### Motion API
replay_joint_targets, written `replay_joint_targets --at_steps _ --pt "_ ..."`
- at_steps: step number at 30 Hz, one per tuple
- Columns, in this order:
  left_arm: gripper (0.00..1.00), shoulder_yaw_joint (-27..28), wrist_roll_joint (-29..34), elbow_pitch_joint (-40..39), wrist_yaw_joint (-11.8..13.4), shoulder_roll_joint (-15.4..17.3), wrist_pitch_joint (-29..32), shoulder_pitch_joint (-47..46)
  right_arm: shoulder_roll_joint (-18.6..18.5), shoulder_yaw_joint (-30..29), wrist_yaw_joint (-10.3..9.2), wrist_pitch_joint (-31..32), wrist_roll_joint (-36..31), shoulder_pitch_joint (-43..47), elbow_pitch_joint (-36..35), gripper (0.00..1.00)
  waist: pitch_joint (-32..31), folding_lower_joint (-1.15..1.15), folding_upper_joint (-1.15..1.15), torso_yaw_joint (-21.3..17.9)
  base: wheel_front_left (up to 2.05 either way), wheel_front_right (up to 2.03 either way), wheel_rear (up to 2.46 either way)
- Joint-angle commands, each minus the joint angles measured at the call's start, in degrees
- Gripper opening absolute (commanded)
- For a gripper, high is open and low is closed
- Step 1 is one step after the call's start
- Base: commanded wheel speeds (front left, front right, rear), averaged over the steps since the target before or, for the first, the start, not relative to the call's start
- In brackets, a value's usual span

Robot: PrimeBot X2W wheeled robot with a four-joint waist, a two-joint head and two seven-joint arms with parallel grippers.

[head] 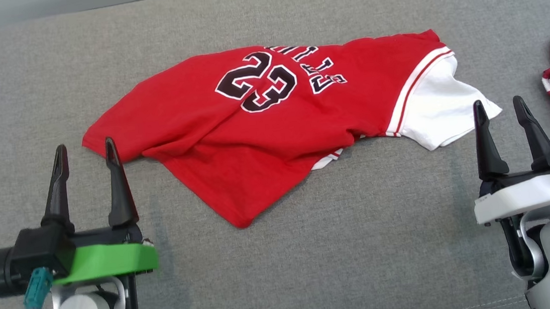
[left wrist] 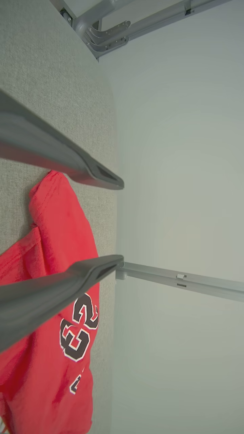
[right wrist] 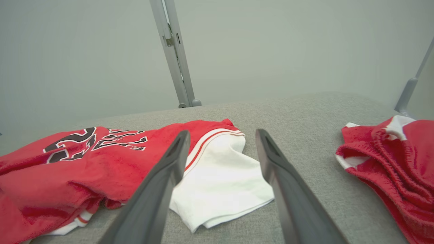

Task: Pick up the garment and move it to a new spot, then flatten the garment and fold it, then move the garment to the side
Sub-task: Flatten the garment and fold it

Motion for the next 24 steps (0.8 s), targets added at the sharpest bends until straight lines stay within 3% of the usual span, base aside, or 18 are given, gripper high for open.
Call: replay_joint_targets --at_steps 1,13,24 --pt "1.0 0.4 0.5 -0.5 0.3 0.0 -0.2 1.0 0.1 -0.1 -0.05 -0.2 -0.4 1.0 -0.6 1.0 -1.9 0.0 0.0 0.3 0.0 0.0 0.0" --pt "1.0 -0.9 5.3 -7.2 1.9 -0.8 -0.2 13.3 2.1 1.4 -0.05 0.9 -2.9 8.4 -9.9 1.0 -8.1 0.0 0.0 0.2 0.0 0.0 0.0" --pt "1.0 -1.7 4.6 -6.9 1.9 -0.5 1.0 13.3 2.9 1.3 -0.05 2.0 -2.6 9.7 -11.6 1.0 -8.1 0.0 0.0 0.3 0.0 0.0 0.0"
